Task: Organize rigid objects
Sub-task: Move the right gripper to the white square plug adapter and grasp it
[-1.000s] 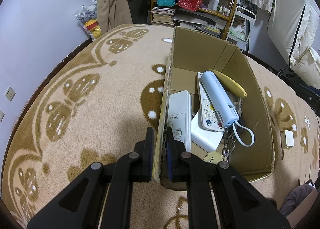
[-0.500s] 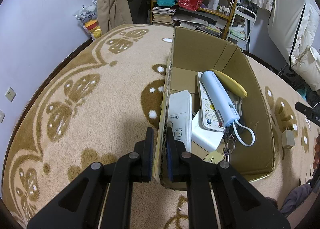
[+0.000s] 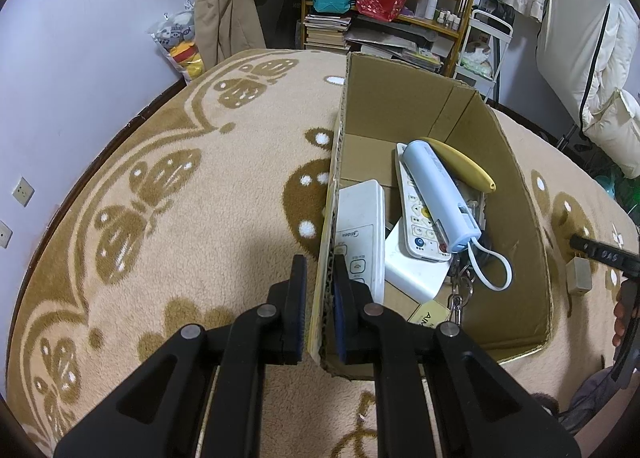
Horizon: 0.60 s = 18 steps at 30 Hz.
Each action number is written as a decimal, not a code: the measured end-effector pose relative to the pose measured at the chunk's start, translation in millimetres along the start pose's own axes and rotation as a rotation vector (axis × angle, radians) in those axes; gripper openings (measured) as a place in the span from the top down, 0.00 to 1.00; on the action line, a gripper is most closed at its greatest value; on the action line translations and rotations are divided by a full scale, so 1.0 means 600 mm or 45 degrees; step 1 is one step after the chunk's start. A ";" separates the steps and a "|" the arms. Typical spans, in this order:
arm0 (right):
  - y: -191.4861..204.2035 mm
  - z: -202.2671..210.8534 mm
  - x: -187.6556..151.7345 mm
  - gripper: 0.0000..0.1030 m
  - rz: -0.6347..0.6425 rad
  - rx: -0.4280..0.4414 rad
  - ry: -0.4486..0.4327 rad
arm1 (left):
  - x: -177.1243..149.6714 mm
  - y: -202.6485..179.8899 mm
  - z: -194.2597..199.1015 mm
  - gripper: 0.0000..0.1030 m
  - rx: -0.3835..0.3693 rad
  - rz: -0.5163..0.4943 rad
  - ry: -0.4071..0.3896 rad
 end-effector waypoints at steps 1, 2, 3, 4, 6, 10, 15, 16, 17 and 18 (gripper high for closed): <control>-0.003 -0.008 -0.005 0.15 -0.008 -0.009 0.033 | 0.000 0.000 0.000 0.88 0.001 0.000 0.000; -0.006 -0.013 -0.009 0.17 -0.016 -0.015 0.054 | 0.000 0.000 0.000 0.87 0.002 -0.001 0.000; -0.007 -0.017 -0.013 0.19 -0.022 -0.019 0.076 | 0.000 0.000 0.000 0.87 0.001 -0.001 -0.001; -0.009 -0.021 -0.017 0.22 -0.023 -0.024 0.100 | 0.000 0.001 0.001 0.87 0.002 -0.001 -0.001; -0.010 -0.029 -0.026 0.29 -0.017 -0.024 0.153 | 0.000 0.005 0.002 0.86 0.002 0.000 -0.001; -0.012 -0.038 -0.039 0.51 0.019 -0.087 0.192 | 0.000 0.005 0.002 0.88 0.006 -0.007 -0.002; -0.003 -0.035 -0.043 0.52 0.057 -0.092 0.179 | -0.001 0.004 0.001 0.88 0.011 -0.017 0.000; 0.000 -0.034 -0.044 0.52 0.065 -0.089 0.177 | -0.001 0.006 0.001 0.88 0.007 -0.014 0.002; 0.004 -0.033 -0.041 0.52 0.067 -0.088 0.176 | -0.001 0.003 0.000 0.89 0.007 -0.013 0.002; 0.006 -0.033 -0.040 0.53 0.069 -0.083 0.173 | -0.001 0.003 0.000 0.89 0.006 -0.014 0.003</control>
Point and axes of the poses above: each gripper's, at about its wrist camera, not at the fingertips, and z roughly against the way its jaws point, y to its left, x to its top, the point moved 6 cm from there along -z, roughly the way its jaws point, and after that the axes turned 5 degrees about -x, right-handed, at the moved point
